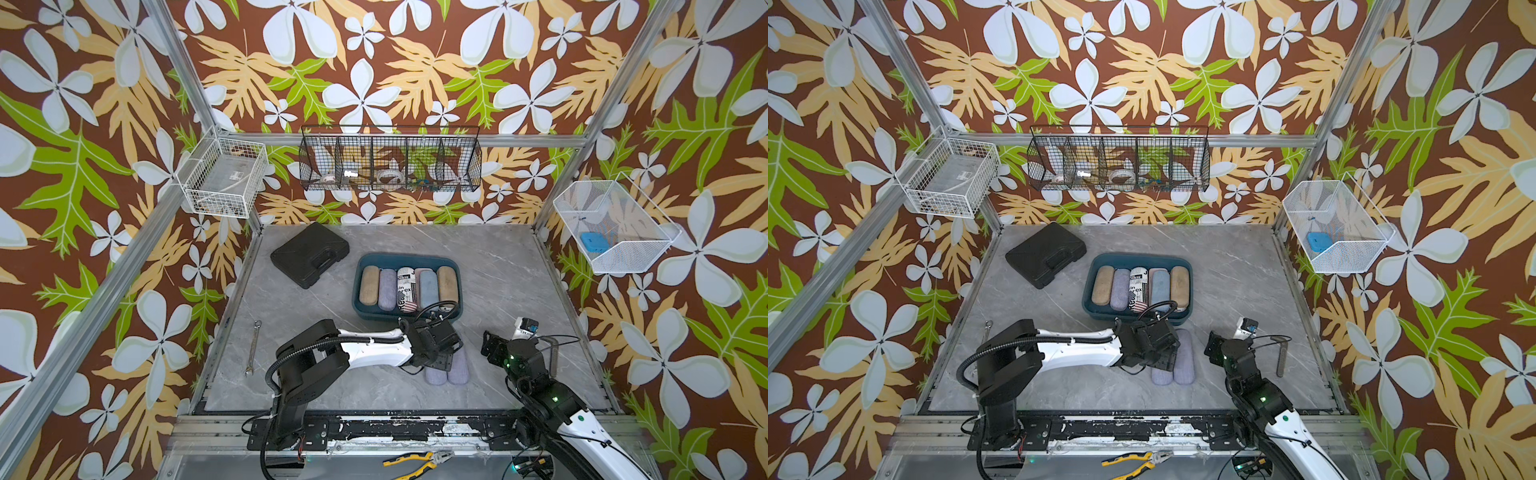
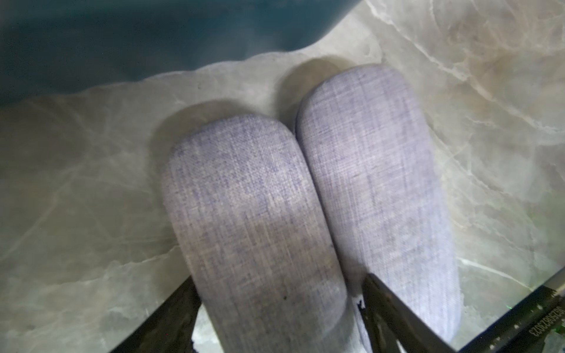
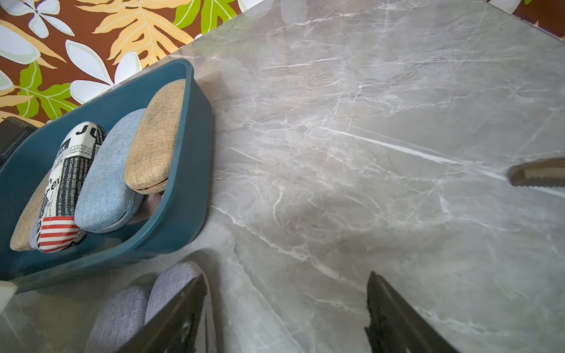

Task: Put the glasses cases into the storage boxes
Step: Pick up the glasses case at the center of the board.

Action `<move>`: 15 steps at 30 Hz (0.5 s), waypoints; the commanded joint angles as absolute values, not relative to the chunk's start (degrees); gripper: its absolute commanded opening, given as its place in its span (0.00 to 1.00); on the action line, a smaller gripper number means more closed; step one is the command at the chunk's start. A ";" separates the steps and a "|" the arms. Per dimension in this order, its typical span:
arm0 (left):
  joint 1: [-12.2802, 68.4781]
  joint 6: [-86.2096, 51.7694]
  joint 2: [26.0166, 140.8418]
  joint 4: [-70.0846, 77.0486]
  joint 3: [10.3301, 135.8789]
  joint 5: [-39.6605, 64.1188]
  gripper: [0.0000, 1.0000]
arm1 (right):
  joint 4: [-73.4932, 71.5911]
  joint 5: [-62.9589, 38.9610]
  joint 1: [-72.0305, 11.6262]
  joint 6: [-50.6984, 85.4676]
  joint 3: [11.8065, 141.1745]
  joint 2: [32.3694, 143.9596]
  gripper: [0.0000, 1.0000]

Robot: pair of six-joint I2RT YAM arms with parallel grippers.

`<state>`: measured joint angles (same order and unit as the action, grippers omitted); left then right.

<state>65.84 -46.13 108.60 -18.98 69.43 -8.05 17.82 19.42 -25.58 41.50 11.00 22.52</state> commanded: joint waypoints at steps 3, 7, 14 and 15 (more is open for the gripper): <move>65.92 -46.41 108.64 -20.83 68.42 -9.93 0.80 | 18.37 19.78 -25.66 41.66 10.56 21.84 0.82; 65.92 -46.01 108.37 -21.53 67.79 -10.98 0.78 | 17.67 19.52 -25.66 41.75 10.21 22.18 0.82; 65.92 -44.59 109.48 -22.42 68.74 -12.34 0.77 | 15.99 19.42 -25.66 41.84 10.22 24.36 0.82; 65.92 -44.23 109.81 -22.86 69.19 -13.01 0.78 | 15.82 19.38 -25.66 41.92 10.35 24.71 0.82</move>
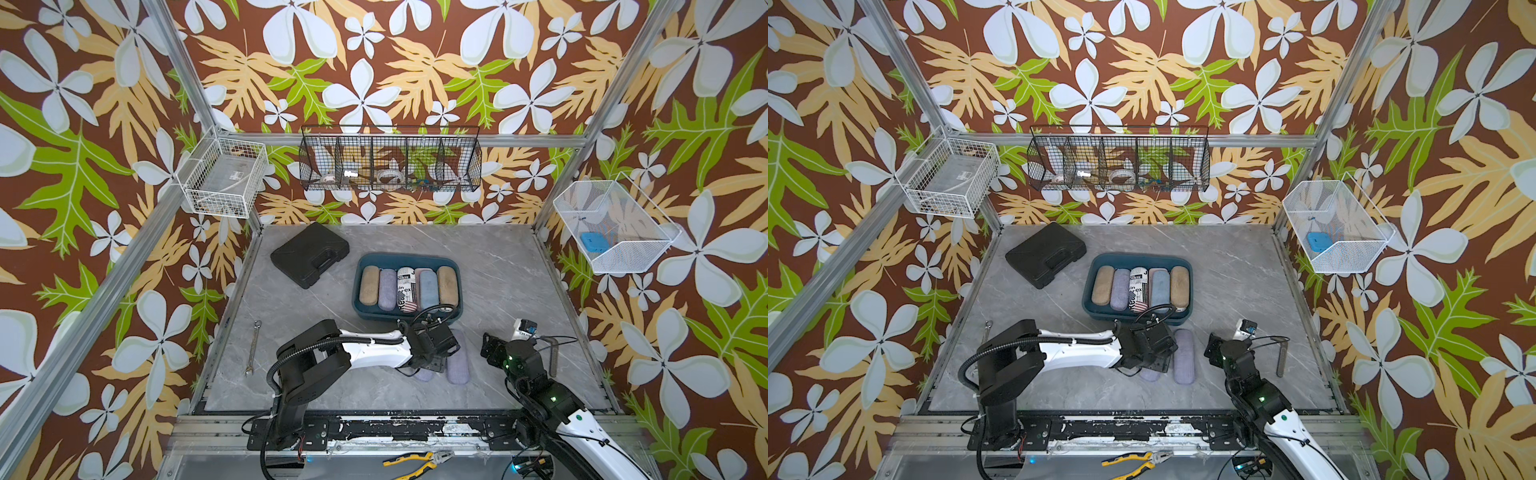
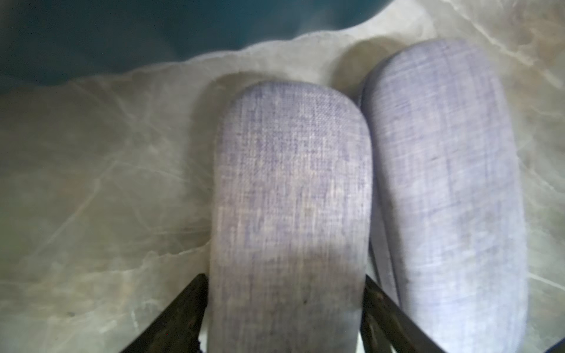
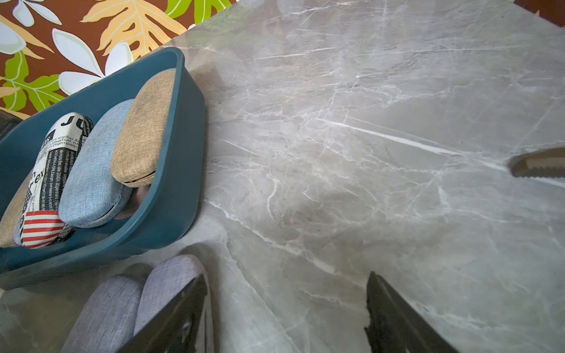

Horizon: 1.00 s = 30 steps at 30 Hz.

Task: Put the glasses cases into the storage boxes
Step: Pick up the glasses case at the center of the board.

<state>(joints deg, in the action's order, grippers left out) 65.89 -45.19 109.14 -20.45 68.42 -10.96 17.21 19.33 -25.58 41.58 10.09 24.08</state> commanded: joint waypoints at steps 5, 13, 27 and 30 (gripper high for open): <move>65.92 -42.57 110.61 -23.90 70.65 -14.25 0.76 | 15.30 19.42 -25.71 42.03 10.37 26.01 0.82; 65.92 -41.82 110.01 -24.61 70.03 -14.18 0.65 | 14.09 19.69 -25.66 42.41 10.45 27.76 0.82; 65.92 -45.33 96.98 -27.16 61.42 -16.75 0.63 | 10.35 20.47 -25.66 41.07 12.53 34.41 0.81; 65.92 -46.11 93.48 -28.89 59.99 -18.36 0.63 | 9.08 20.57 -25.67 40.06 13.65 36.92 0.81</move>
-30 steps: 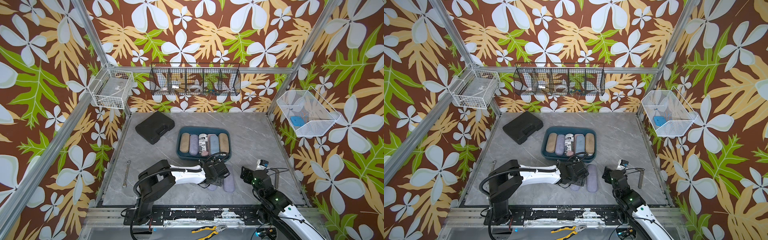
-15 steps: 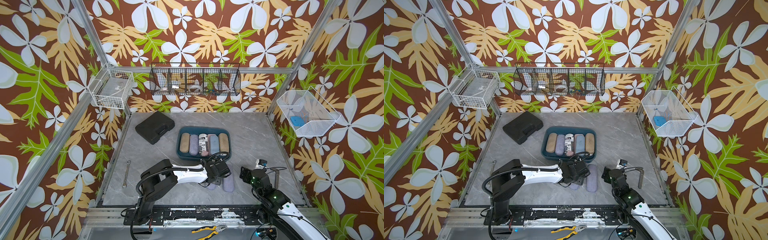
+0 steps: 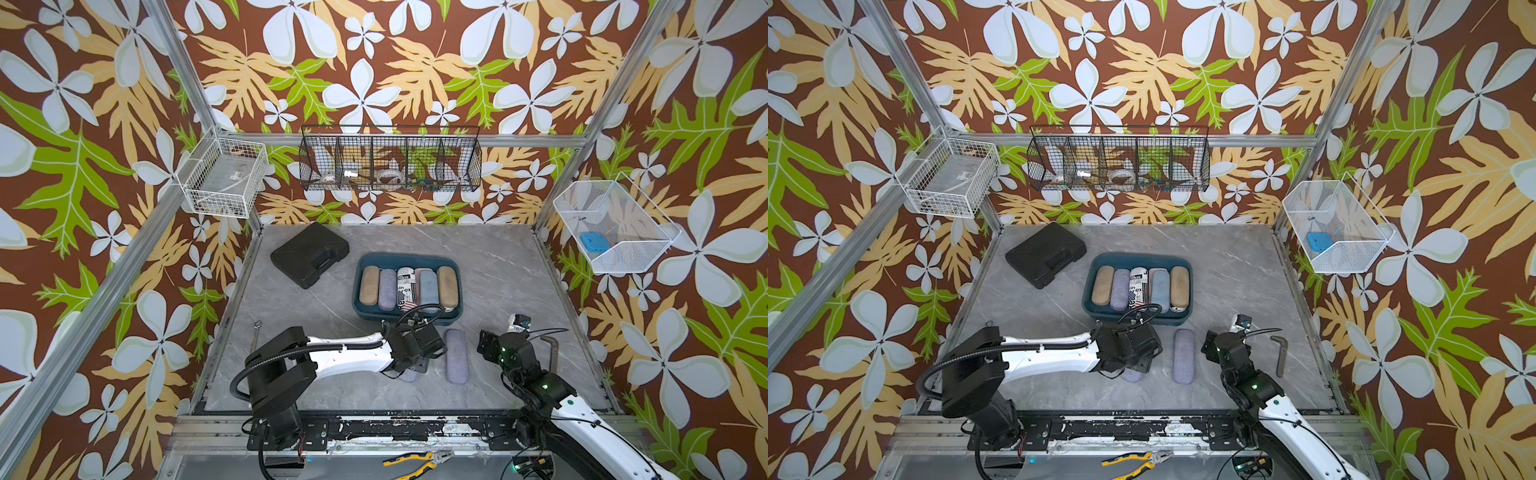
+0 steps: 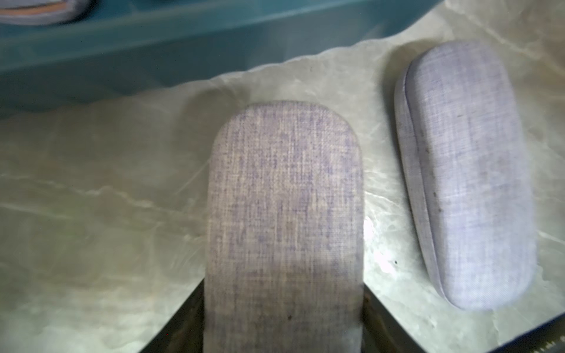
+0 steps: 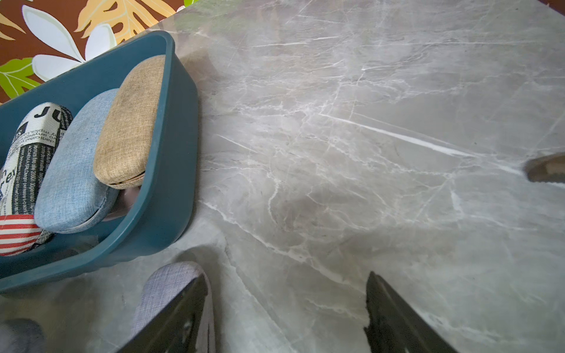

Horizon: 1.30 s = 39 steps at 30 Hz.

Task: Put the glasses cases into the storage boxes
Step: Pick up the glasses case at the center of the board, then place the glasses case in the storage box.

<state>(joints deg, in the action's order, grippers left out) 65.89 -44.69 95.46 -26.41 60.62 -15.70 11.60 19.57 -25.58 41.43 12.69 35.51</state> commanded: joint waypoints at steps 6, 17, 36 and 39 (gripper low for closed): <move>65.85 -46.29 87.20 -32.47 60.19 -21.77 0.63 | 7.50 21.78 -25.66 37.83 16.18 41.12 0.81; 58.82 -40.27 84.11 -31.83 67.10 -26.01 0.63 | 3.41 21.62 -25.66 35.97 19.81 48.52 0.81; 40.02 -32.11 98.90 -21.24 77.49 -20.80 0.63 | 2.39 24.15 -24.89 34.33 23.27 54.71 0.81; 39.64 -31.89 101.65 -21.45 78.90 -20.52 0.64 | 2.20 24.13 -24.76 34.61 23.33 55.26 0.81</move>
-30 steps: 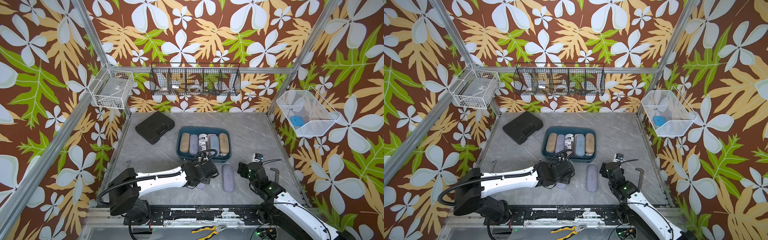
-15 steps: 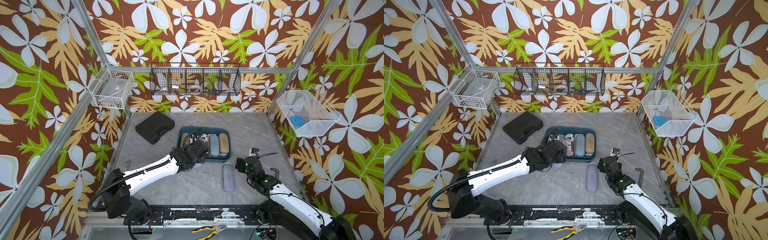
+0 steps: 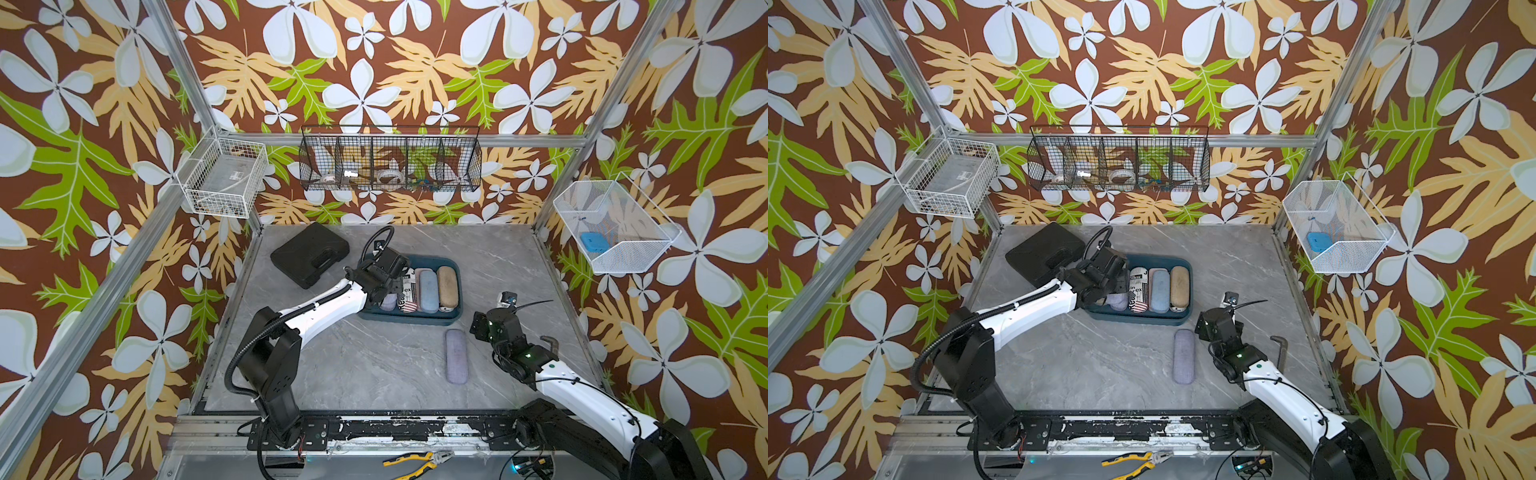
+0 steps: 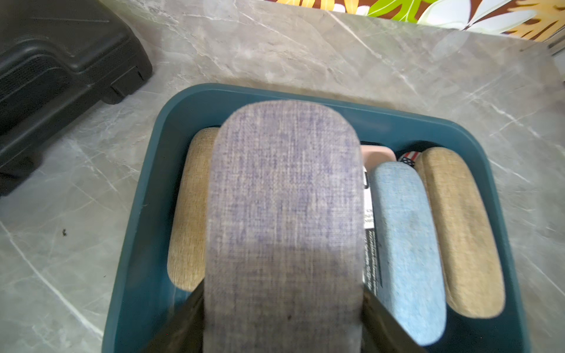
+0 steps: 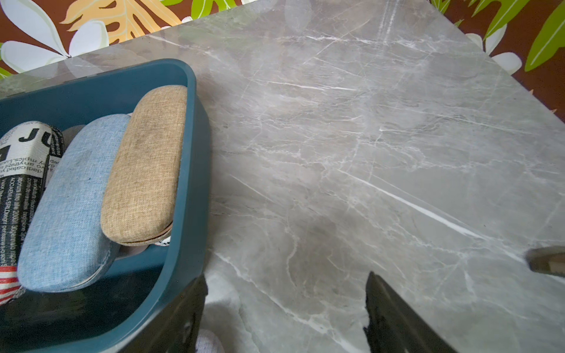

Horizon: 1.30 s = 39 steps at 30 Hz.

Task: Put the glasses cases into the storage boxes
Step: Place the glasses case in the storage box.

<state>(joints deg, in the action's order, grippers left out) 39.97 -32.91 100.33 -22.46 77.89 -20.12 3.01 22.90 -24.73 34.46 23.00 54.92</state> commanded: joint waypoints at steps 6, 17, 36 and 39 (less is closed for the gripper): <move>39.11 -31.56 105.57 -21.38 79.62 -20.14 0.64 | 2.37 24.15 -24.61 35.33 23.38 55.46 0.81; 38.76 -31.97 109.57 -20.22 80.26 -19.34 0.64 | 2.64 24.35 -24.61 35.90 23.75 56.33 0.81; 38.67 -31.92 111.29 -17.32 80.42 -16.30 0.68 | 2.29 23.99 -24.63 36.21 24.34 57.28 0.81; 38.67 -31.79 111.23 -18.05 80.60 -16.76 0.72 | 2.07 23.72 -24.64 36.13 24.61 57.96 0.81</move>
<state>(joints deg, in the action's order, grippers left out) 38.68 -32.51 111.61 -19.27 80.09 -16.47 2.81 22.92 -24.67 35.86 24.18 57.56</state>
